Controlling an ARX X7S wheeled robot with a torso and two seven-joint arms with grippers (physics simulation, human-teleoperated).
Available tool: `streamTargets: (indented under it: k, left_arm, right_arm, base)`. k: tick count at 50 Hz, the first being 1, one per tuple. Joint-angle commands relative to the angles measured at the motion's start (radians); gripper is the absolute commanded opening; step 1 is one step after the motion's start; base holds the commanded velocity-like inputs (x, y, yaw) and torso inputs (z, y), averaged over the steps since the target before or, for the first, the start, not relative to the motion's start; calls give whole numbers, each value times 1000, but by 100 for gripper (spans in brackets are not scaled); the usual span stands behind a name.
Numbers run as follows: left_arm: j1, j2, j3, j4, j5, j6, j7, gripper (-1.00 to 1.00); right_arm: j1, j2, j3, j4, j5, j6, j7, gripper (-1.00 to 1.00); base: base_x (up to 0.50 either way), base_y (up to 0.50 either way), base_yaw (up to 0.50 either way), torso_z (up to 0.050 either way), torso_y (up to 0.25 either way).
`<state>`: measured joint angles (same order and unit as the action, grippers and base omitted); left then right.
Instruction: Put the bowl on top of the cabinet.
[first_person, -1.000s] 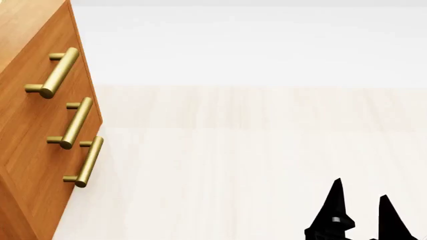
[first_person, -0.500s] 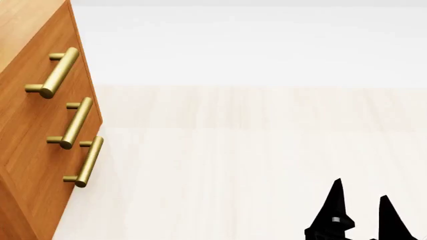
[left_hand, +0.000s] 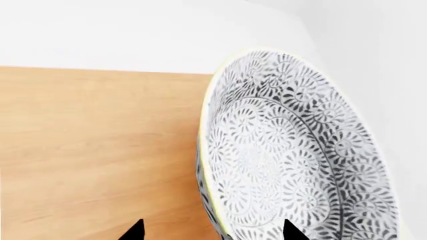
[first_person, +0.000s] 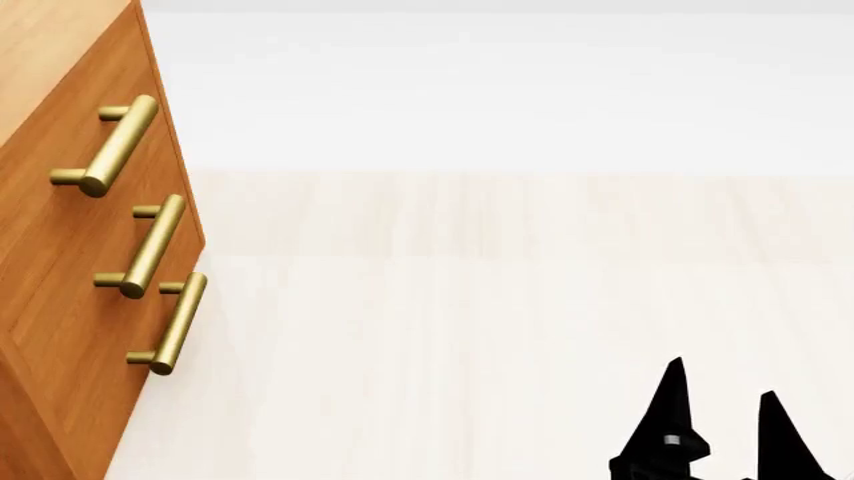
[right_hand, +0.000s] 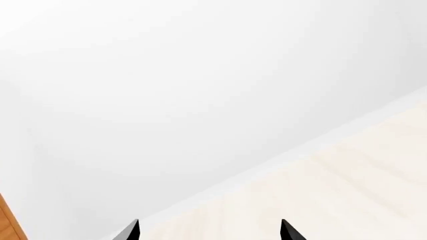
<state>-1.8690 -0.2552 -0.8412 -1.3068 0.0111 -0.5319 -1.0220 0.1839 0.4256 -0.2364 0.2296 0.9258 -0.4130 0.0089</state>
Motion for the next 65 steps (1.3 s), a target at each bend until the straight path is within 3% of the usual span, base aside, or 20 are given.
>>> streamTargets:
  k: [1,14,33,65]
  left_arm:
    - [-7,2,18,-2,-3,-6,-3,100]
    - [-26,7,49,-2,4,-11,-10,100]
    - [-172,88,354,-2,69,-41,-17,100]
    - [-253,241,730,-2,43,-57,83,100]
  right_arm:
    - [-4,1,1,-5,-1,-1,2,100]
    - [-3,2,0,-7,-1,2,2,100]
    - [-4,1,-8,-13,-7,7,3,100]
    - [-28,12,1,-50,-1,1,11,100]
  base:
    - [0,0,0,0,0]
    - [0,0,0,0,0]
    - [0,0,0,0,0]
    - [0,0,0,0,0]
